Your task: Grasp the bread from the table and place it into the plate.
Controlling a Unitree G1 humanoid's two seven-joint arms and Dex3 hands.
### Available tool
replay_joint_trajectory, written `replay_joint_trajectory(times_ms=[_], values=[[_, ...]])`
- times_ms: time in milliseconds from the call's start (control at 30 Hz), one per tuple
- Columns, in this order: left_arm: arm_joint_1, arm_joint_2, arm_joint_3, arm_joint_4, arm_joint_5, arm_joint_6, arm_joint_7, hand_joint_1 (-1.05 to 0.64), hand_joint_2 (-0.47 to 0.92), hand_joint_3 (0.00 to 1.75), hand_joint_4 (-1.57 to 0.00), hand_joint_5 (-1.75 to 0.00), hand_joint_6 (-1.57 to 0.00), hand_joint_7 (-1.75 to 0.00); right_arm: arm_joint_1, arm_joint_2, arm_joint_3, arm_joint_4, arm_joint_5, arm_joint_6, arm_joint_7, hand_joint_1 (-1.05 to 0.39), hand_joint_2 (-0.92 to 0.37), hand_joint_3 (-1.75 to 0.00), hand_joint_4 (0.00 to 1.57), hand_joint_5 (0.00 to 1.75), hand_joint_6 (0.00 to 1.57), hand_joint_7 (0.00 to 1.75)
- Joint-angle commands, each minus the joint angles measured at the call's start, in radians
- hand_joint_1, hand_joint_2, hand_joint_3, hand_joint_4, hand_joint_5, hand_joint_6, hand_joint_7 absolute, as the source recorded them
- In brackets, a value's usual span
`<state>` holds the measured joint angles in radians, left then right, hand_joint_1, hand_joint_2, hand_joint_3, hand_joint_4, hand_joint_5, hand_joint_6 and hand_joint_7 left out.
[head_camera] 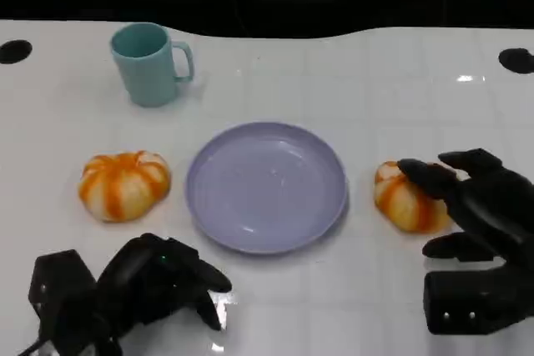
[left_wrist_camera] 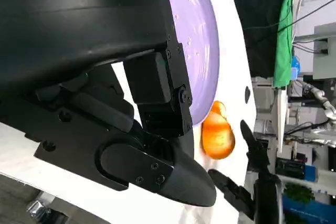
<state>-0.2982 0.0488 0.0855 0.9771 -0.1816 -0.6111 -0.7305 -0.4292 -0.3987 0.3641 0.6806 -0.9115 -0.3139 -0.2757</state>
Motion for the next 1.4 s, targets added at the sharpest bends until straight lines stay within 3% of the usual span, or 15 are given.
replay_joint_trajectory(times_ms=[33,200,500,533,567,600,633,667,700,767,1067,1300,1400], values=[[0.001,0.016,0.005,-0.005,0.000,0.006,0.007,-1.05,0.92,0.02,-1.32,-0.87,-1.57,-0.09,-0.087,0.013,0.046,0.164,0.007,-0.008,-0.079,-0.53,-0.87,0.00,0.07,0.35,0.23,0.01],[0.006,0.018,0.000,-0.009,0.009,0.000,0.016,-1.05,0.92,0.03,-1.33,-0.87,-1.57,-0.09,-0.157,0.035,0.092,0.325,0.022,-0.035,-0.142,-0.54,-0.88,-0.01,0.09,0.33,0.22,0.00],[0.008,0.017,-0.001,-0.014,0.006,0.002,0.015,-1.05,0.92,0.03,-1.33,-0.87,-1.57,-0.08,-0.192,0.044,0.129,0.411,0.056,-0.079,-0.201,-0.54,-0.89,0.00,0.12,0.29,0.22,0.00],[0.010,0.017,-0.002,-0.017,0.007,0.002,0.017,-1.05,0.92,0.03,-1.33,-0.87,-1.57,-0.08,-0.194,0.048,0.128,0.428,0.065,-0.098,-0.224,-0.35,-0.88,-0.29,0.60,0.99,0.75,0.26],[0.011,0.017,-0.003,-0.020,0.008,0.003,0.018,-1.05,0.92,0.03,-1.33,-0.87,-1.57,-0.08,-0.197,0.050,0.129,0.442,0.072,-0.113,-0.241,-0.28,-0.82,-0.50,0.75,1.26,0.94,0.34],[0.012,0.018,-0.005,-0.021,0.014,-0.001,0.025,-1.05,0.92,0.03,-1.33,-0.87,-1.57,-0.08,-0.199,0.050,0.130,0.454,0.076,-0.124,-0.269,-0.25,-0.78,-0.62,0.83,1.40,1.03,0.38],[0.013,0.020,-0.007,-0.021,0.018,-0.003,0.029,-1.05,0.92,0.03,-1.33,-0.87,-1.57,-0.08,-0.202,0.050,0.134,0.462,0.078,-0.130,-0.286,-0.27,-0.68,-0.90,0.86,1.60,0.91,1.03],[0.014,0.020,-0.008,-0.022,0.021,-0.002,0.033,-1.05,0.92,0.03,-1.33,-0.87,-1.57,-0.08,-0.203,0.049,0.135,0.468,0.080,-0.133,-0.301,-0.27,-0.64,-1.02,0.87,1.67,0.83,1.31],[0.015,0.021,-0.010,-0.024,0.024,-0.001,0.037,-1.05,0.92,0.04,-1.33,-0.87,-1.57,-0.09,-0.204,0.047,0.134,0.471,0.084,-0.136,-0.315,-0.29,-0.60,-1.10,0.87,1.72,0.76,1.51],[0.015,0.020,-0.008,-0.026,0.021,-0.001,0.031,-1.05,0.92,0.04,-1.34,-0.88,-1.57,-0.09,-0.205,0.045,0.132,0.473,0.090,-0.141,-0.349,-0.30,-0.58,-1.12,0.86,1.74,0.69,1.68],[0.015,0.019,-0.005,-0.026,0.016,-0.001,0.023,-1.05,0.92,0.04,-1.33,-0.88,-1.57,-0.09,-0.209,0.042,0.125,0.461,0.114,-0.144,-0.423,-0.29,-0.54,-1.10,0.86,1.75,0.65,1.75],[0.016,0.017,-0.006,-0.033,0.017,0.002,0.028,-1.05,0.92,0.05,-1.33,-0.87,-1.57,-0.09,-0.212,0.040,0.109,0.402,0.131,-0.196,-0.520,-0.27,-0.49,-1.06,0.90,1.75,0.66,1.75],[0.019,0.016,-0.006,-0.040,0.017,0.015,0.035,-1.05,0.92,0.04,-1.34,-0.88,-1.57,-0.11,-0.212,0.039,0.100,0.356,0.146,-0.227,-0.529,-0.25,-0.43,-1.16,0.93,1.75,0.67,1.75]])
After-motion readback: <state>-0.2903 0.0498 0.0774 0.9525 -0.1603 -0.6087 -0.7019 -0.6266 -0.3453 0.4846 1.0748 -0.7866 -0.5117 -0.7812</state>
